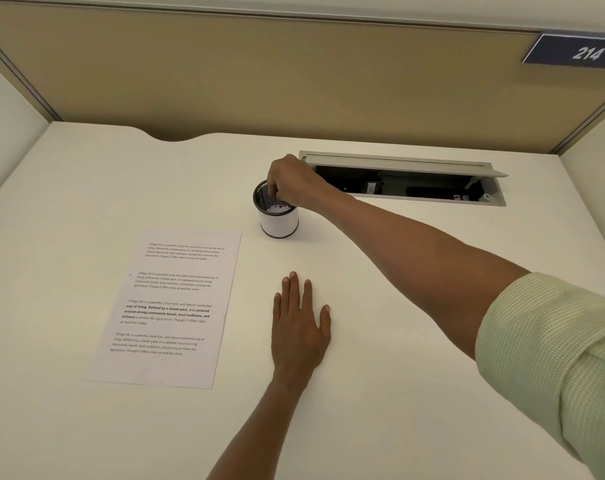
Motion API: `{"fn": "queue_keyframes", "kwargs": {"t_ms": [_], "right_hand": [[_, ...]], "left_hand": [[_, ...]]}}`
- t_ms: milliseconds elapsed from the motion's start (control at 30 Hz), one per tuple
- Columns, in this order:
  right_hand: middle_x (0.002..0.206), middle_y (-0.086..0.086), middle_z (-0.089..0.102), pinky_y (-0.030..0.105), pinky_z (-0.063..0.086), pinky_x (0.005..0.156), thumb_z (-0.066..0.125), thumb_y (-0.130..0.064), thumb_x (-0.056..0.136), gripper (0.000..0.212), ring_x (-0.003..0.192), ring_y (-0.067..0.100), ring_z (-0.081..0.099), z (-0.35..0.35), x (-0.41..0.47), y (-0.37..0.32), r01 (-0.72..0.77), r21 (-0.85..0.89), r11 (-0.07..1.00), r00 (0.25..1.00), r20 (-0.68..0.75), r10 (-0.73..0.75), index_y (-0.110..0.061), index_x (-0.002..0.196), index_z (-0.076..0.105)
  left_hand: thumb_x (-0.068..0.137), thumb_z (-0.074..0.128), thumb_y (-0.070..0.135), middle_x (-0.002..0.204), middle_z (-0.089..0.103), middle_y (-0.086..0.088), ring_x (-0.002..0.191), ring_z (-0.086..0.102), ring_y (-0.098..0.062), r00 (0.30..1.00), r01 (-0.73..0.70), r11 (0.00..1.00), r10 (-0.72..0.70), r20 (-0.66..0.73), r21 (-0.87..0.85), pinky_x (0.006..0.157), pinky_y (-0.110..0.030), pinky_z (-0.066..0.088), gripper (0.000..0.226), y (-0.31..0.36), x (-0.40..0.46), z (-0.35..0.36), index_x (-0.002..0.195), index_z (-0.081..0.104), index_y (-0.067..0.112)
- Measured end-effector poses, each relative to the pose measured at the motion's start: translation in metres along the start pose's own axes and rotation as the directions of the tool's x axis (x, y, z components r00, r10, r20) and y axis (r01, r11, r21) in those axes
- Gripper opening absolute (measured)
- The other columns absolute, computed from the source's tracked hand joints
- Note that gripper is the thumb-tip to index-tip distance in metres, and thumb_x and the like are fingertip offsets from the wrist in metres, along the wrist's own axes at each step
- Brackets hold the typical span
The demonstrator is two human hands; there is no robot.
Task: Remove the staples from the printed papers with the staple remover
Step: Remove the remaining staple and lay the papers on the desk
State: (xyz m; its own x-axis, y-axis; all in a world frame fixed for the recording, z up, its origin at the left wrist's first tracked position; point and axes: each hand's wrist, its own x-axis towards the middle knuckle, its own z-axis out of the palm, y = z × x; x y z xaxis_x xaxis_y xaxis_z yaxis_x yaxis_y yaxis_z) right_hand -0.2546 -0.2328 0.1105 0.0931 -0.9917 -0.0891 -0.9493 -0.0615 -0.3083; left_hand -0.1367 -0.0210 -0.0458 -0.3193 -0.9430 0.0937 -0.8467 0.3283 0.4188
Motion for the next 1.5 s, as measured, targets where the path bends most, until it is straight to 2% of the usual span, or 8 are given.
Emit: {"fn": "queue_keyframes", "kwargs": {"t_ms": [367,533,767,933,1067,1233,1367,1500], "right_hand": [[0.090,0.013,0.070,0.022,0.035,0.048,0.045,0.017,0.068,0.036,0.080,0.027,0.065,-0.001,-0.006,-0.001,0.084,-0.020,0.996,0.996,0.010,-0.084,-0.002,0.081,0.073],[0.086,0.011,0.069,0.032,0.048,0.061,0.049,0.007,0.073,0.024,0.082,0.029,0.064,0.004,-0.007,-0.001,0.094,-0.069,0.993,0.991,-0.085,-0.100,-0.005,0.075,0.069],[0.094,0.010,0.069,0.035,0.053,0.070,0.047,0.015,0.068,0.034,0.088,0.028,0.063,0.007,-0.010,0.000,0.148,-0.030,0.988,0.983,-0.102,-0.151,-0.004,0.083,0.071],[0.087,0.006,0.072,0.033,0.048,0.070,0.053,0.001,0.081,0.019,0.087,0.024,0.062,0.010,-0.012,0.001,0.157,0.023,0.987,0.967,-0.207,-0.149,-0.005,0.082,0.071],[0.094,0.007,0.073,0.022,0.041,0.071,0.055,0.004,0.081,0.022,0.090,0.020,0.065,0.011,-0.017,0.005,0.148,0.178,0.973,0.958,-0.271,-0.096,-0.004,0.089,0.075],[0.086,0.007,0.075,0.020,0.047,0.079,0.059,0.006,0.076,0.020,0.082,0.015,0.065,0.008,-0.035,0.010,0.133,0.444,0.886,0.926,-0.375,0.049,-0.002,0.083,0.076],[0.084,0.006,0.075,0.000,0.039,0.070,0.063,0.006,0.077,0.017,0.076,0.009,0.062,0.009,-0.055,0.020,0.109,0.519,0.848,0.899,-0.415,0.138,-0.002,0.082,0.076],[0.085,0.007,0.075,0.010,0.048,0.075,0.064,0.006,0.078,0.016,0.078,0.009,0.065,0.014,-0.086,0.043,0.090,0.540,0.837,0.851,-0.478,0.217,-0.003,0.083,0.076]], "left_hand": [[0.102,0.038,0.046,0.166,0.021,-0.010,0.155,0.014,-0.023,1.000,0.003,1.000,-0.003,0.002,0.001,0.126,-0.039,0.015,0.061,0.001,0.001,0.001,0.153,0.039,0.012],[0.102,0.036,0.046,0.167,0.019,-0.009,0.156,0.012,-0.022,1.000,0.005,1.000,-0.005,0.011,0.003,0.126,-0.038,0.014,0.061,0.002,0.001,-0.001,0.154,0.038,0.013],[0.102,0.037,0.046,0.167,0.020,-0.010,0.156,0.013,-0.023,1.000,0.002,1.000,-0.002,0.011,0.005,0.126,-0.037,0.012,0.061,0.001,0.000,-0.002,0.153,0.038,0.013],[0.102,0.038,0.046,0.167,0.019,-0.009,0.156,0.012,-0.022,1.000,0.004,1.000,-0.004,0.013,0.003,0.126,-0.036,0.011,0.061,0.001,0.000,-0.002,0.153,0.038,0.013],[0.102,0.039,0.045,0.166,0.021,-0.010,0.156,0.014,-0.023,1.000,0.000,1.000,0.000,0.013,0.002,0.125,-0.037,0.012,0.061,0.001,0.001,-0.002,0.153,0.039,0.013],[0.101,0.040,0.044,0.166,0.022,-0.010,0.155,0.015,-0.024,1.000,-0.006,1.000,0.006,0.011,-0.004,0.126,-0.039,0.015,0.060,0.001,0.000,-0.001,0.152,0.040,0.012],[0.101,0.038,0.045,0.166,0.021,-0.010,0.155,0.014,-0.024,1.000,-0.008,1.000,0.008,0.015,-0.004,0.126,-0.038,0.014,0.061,0.000,0.000,-0.002,0.153,0.039,0.013],[0.101,0.037,0.046,0.167,0.021,-0.010,0.155,0.014,-0.024,1.000,-0.008,1.000,0.008,0.019,0.000,0.126,-0.039,0.015,0.062,-0.001,0.001,-0.002,0.153,0.038,0.013]]}}
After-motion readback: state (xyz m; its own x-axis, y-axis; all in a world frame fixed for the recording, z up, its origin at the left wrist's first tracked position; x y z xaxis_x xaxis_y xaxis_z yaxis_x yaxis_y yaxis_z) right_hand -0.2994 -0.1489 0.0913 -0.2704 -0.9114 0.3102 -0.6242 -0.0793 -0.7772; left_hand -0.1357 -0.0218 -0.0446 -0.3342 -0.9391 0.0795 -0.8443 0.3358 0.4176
